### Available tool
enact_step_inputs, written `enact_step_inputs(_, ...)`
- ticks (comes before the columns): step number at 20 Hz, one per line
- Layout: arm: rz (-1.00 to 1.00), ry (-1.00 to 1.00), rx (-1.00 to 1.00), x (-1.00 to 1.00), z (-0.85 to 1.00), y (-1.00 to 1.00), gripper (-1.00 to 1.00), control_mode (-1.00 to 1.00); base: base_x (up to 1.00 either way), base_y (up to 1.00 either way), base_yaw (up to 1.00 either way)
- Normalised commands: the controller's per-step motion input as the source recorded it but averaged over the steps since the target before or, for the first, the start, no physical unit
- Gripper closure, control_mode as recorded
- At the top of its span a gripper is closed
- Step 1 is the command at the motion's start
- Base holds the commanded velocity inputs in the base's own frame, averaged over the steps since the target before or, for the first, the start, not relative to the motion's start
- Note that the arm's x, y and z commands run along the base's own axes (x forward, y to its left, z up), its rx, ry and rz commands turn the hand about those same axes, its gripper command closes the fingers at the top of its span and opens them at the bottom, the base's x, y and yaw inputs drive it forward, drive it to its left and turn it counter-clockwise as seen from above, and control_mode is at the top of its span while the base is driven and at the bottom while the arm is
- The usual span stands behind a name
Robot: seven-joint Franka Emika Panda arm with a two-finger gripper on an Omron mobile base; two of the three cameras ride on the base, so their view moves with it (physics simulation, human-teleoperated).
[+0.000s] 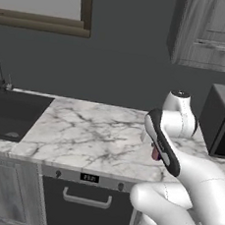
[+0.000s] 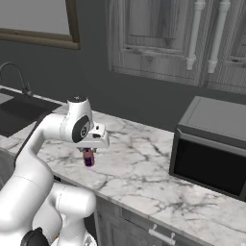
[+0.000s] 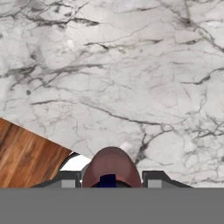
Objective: There is a wine glass and glass cup on the dining counter. Place the wine bottle next to the wine glass and the juice bottle next to the glass cup.
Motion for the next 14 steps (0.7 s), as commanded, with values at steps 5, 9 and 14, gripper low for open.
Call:
enact_step_inputs(5, 0.00, 0.00, 0.00, 0.00, 0.00, 0.00, 1.00, -1.00, 0.00, 0.00, 0.00)
enact_step_inputs(9, 0.00, 0.00, 0.00, 0.00, 0.00, 0.00, 1.00, 1.00, 0.00, 0.00, 0.00)
enact_step_inputs(14, 0.00, 0.00, 0.00, 0.00, 0.00, 0.00, 1.00, 1.00, -0.15, 0.01, 0.00)
